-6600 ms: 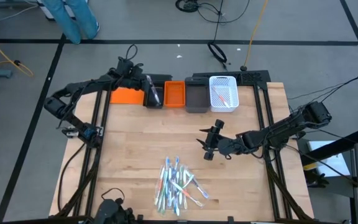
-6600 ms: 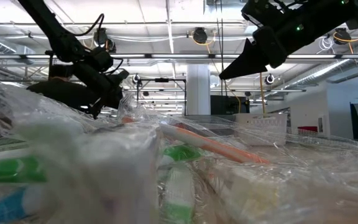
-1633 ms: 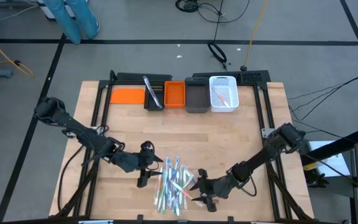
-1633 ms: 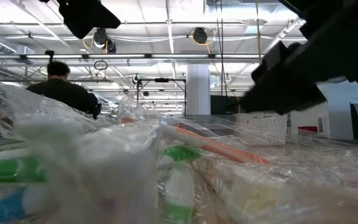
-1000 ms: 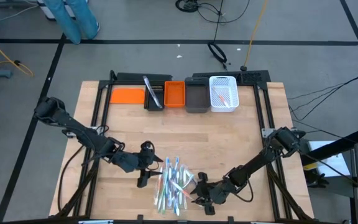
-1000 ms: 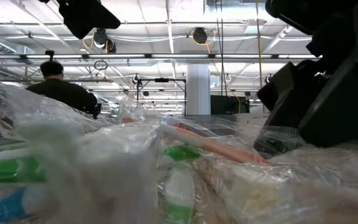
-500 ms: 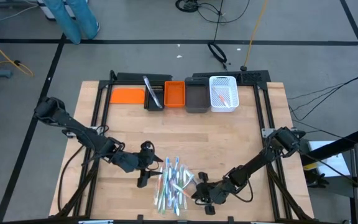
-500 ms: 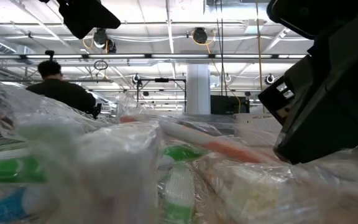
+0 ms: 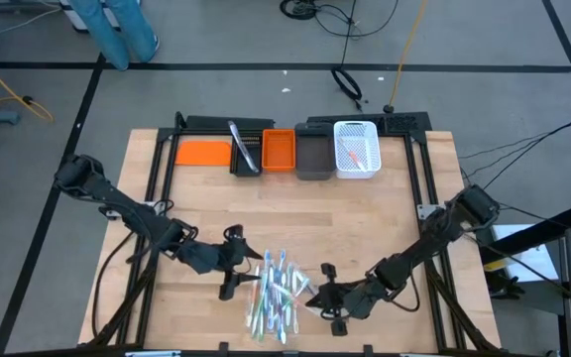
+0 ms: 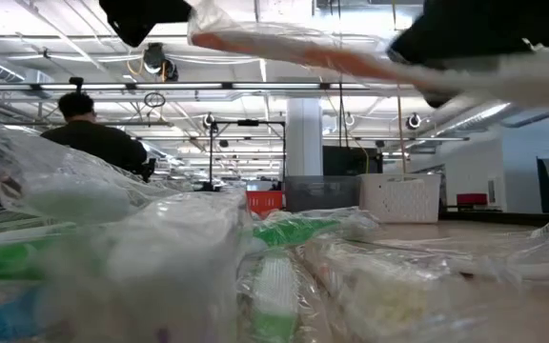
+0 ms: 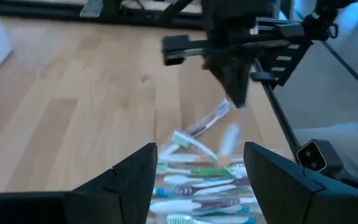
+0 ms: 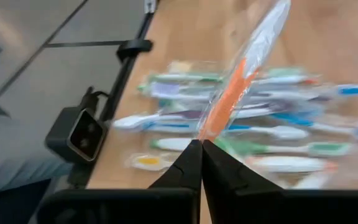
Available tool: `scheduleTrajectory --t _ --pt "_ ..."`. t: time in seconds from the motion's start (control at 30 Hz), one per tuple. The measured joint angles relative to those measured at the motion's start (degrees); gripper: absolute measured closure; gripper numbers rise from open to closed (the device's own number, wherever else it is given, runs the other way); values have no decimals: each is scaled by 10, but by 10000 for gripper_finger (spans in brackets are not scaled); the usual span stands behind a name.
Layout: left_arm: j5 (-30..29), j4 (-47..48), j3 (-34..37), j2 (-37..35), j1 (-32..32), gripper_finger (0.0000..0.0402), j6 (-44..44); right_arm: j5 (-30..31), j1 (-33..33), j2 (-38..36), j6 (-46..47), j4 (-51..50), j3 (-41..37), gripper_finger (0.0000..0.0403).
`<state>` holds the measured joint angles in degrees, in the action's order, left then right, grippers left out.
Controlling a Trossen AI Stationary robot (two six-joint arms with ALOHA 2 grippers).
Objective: Pick & Place Toothbrushes
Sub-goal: Put the orange toothbrush into the white bin
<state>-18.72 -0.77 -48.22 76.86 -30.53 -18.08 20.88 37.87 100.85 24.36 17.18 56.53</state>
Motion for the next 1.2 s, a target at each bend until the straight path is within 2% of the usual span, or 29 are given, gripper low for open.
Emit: scheduleTrajectory --t 0.1,0.37,0.6,0.9,1.03,1.2 --pt "-3 -16 0 0 -4 158 25 3 -8 -15 -8 -8 0 403" --pt "-60 -38 0 0 -10 158 52 13 -44 -39 -33 -10 0 403" --pt "-78 -40 0 0 -11 158 82 -20 -84 -48 -23 -12 0 403" --pt "-150 -52 0 2 -10 158 146 -62 -136 -49 -5 -11 0 403" --pt "-172 -48 -3 23 -12 158 163 -84 -157 -59 -9 4 1 403" --pt "-223 -21 -47 85 -19 158 203 -122 -174 -69 -12 18 1 403"
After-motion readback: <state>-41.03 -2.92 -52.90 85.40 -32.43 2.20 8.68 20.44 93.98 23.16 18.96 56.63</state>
